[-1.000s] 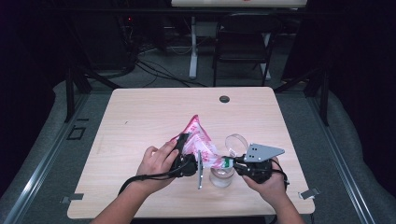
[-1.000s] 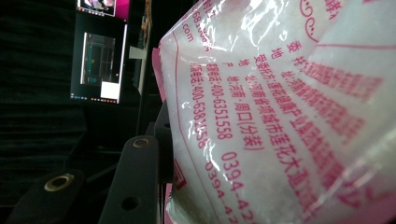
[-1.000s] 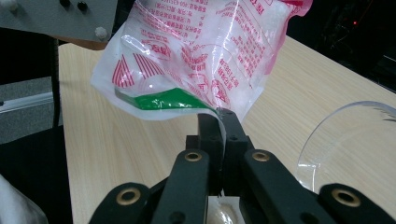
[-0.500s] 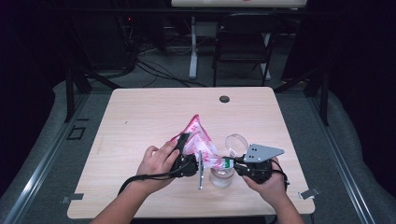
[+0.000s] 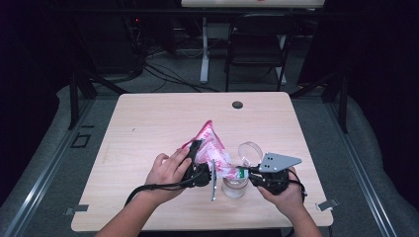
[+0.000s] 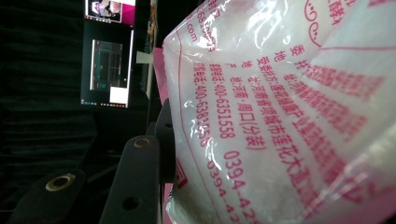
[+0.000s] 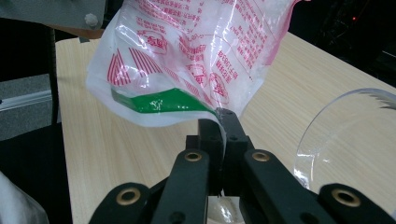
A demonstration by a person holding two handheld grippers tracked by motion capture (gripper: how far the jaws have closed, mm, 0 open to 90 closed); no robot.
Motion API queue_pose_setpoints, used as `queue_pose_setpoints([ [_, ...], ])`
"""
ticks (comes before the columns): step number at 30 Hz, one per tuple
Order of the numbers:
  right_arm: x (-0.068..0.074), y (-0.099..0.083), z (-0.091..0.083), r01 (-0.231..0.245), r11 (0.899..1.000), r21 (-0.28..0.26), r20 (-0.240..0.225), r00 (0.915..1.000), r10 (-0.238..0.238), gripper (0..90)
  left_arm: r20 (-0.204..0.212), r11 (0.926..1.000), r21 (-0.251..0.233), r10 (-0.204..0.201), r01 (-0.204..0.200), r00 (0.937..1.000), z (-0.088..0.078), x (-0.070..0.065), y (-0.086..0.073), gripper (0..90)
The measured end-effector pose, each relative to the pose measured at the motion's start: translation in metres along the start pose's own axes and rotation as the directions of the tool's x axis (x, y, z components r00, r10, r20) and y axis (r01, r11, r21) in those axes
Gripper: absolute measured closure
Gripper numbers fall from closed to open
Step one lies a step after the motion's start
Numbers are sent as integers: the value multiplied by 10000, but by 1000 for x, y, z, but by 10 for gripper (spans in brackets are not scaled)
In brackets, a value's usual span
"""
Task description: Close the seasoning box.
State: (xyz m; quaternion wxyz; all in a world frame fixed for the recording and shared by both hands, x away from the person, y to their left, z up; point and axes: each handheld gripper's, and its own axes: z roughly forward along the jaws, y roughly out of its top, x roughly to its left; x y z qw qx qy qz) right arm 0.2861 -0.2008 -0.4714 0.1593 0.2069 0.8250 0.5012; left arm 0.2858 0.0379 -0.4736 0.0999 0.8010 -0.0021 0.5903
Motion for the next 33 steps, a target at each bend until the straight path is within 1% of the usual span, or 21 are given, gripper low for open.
queue_pose_setpoints([
  [2,0,0,0,9,10000,27,5,10000,-9,900,19,10000,4,-41,41,10000,0,0,0,628],
  [12,1,-2,-1,-39,10000,42,61,10000,38,900,13,10000,-72,19,-19,10000,0,0,2,630],
  [19,1,-3,-2,-78,9999,84,118,9999,77,900,-43,9998,-131,147,-148,9999,0,1,4,631],
  [24,0,-4,-2,-106,9999,89,129,9999,105,900,15,9999,-127,92,-92,10000,1,0,4,631],
  [33,0,-5,-1,-114,9998,142,133,9998,112,900,65,9998,-121,167,-167,9998,1,-1,4,633],
])
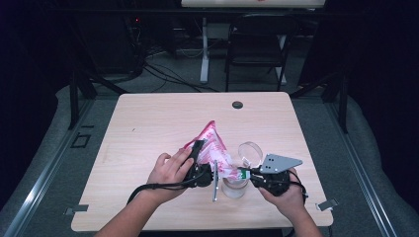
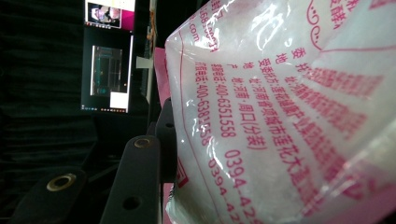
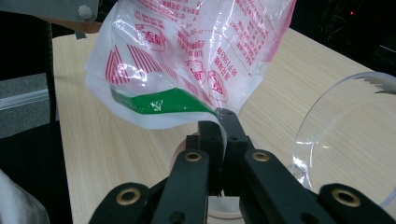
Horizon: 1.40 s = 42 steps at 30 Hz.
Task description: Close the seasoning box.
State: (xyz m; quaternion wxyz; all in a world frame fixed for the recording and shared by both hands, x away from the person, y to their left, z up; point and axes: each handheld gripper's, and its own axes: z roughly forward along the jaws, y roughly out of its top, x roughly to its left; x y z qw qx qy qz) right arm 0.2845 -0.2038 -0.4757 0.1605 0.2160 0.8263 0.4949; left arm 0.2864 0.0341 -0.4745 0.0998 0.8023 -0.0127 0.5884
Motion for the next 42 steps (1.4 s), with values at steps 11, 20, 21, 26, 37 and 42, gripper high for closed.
queue_pose_setpoints([
  [11,0,-2,3,-72,10000,40,-8,10000,72,900,4,10000,41,38,-38,10000,0,-1,0,634],
  [20,-1,-3,5,-104,9999,118,-43,9999,104,900,12,10000,27,78,-78,10000,1,-2,0,635],
  [21,-1,-4,5,-115,9998,131,-43,9999,116,900,15,9999,20,98,-98,10000,1,-3,0,635],
  [26,-1,-4,7,-117,9998,166,-93,9999,119,900,42,9999,40,125,-125,9999,2,-3,-1,636],
  [37,0,-5,9,-69,9997,223,3,10000,69,900,74,9999,81,88,-89,9999,2,-5,-2,636],
  [42,-1,-6,9,-125,9996,246,-21,9999,126,900,13,9998,59,165,-165,9999,2,-4,-1,636],
])
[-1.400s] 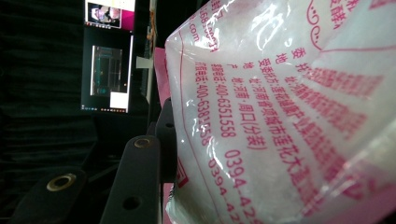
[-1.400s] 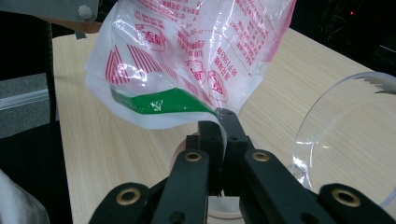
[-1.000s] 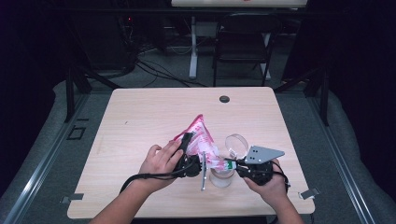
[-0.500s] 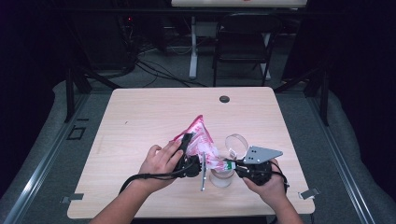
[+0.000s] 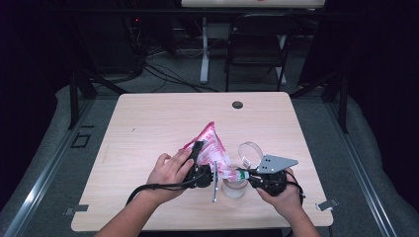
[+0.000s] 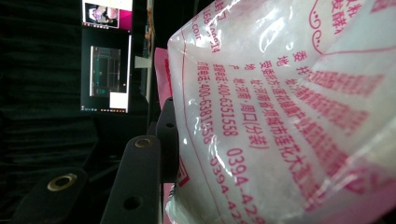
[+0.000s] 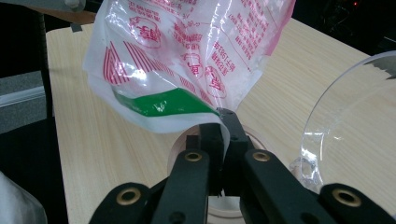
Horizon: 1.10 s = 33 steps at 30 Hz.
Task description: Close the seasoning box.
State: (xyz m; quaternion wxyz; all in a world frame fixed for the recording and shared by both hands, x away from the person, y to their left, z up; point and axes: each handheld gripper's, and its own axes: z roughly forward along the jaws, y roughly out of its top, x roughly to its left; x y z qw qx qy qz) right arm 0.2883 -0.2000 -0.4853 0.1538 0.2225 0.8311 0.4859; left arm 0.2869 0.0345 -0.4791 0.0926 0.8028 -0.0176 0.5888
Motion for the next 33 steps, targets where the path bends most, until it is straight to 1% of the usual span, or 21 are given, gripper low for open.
queue_pose_setpoints([
  [33,0,-1,2,-20,10000,39,4,10000,20,900,-12,10000,-10,26,-26,10000,0,1,0,638],
])
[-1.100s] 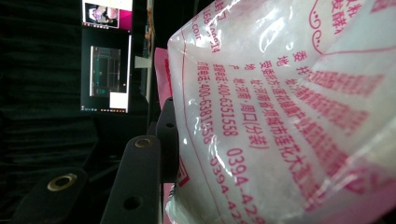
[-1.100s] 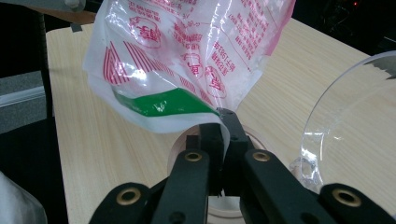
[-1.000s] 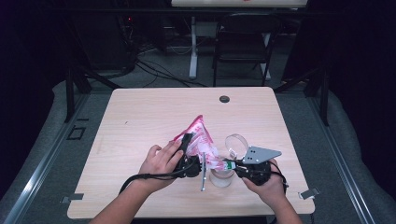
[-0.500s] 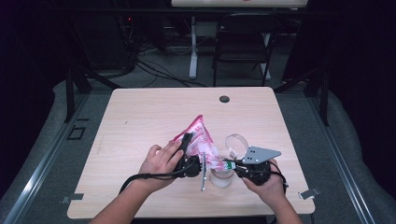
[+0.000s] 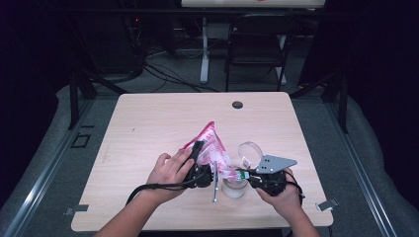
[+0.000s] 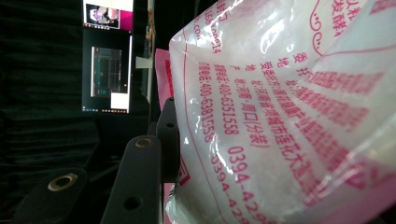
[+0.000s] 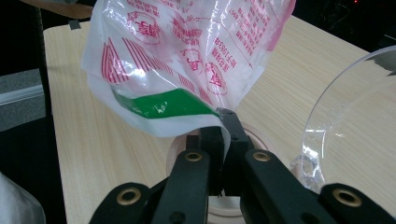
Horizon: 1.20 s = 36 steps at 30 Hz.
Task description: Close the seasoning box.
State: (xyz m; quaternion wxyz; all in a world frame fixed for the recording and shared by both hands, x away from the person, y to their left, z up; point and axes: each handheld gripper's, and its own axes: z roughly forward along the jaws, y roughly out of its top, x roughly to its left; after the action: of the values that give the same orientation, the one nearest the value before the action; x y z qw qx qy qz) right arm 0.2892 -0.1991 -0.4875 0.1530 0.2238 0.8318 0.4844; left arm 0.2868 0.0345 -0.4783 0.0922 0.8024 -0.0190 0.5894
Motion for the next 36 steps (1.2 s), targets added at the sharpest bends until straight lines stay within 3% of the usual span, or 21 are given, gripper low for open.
queue_pose_setpoints([
  [36,-1,-1,-1,-18,10000,20,46,10000,18,900,-103,10000,-28,68,-69,9999,-1,2,2,639],
])
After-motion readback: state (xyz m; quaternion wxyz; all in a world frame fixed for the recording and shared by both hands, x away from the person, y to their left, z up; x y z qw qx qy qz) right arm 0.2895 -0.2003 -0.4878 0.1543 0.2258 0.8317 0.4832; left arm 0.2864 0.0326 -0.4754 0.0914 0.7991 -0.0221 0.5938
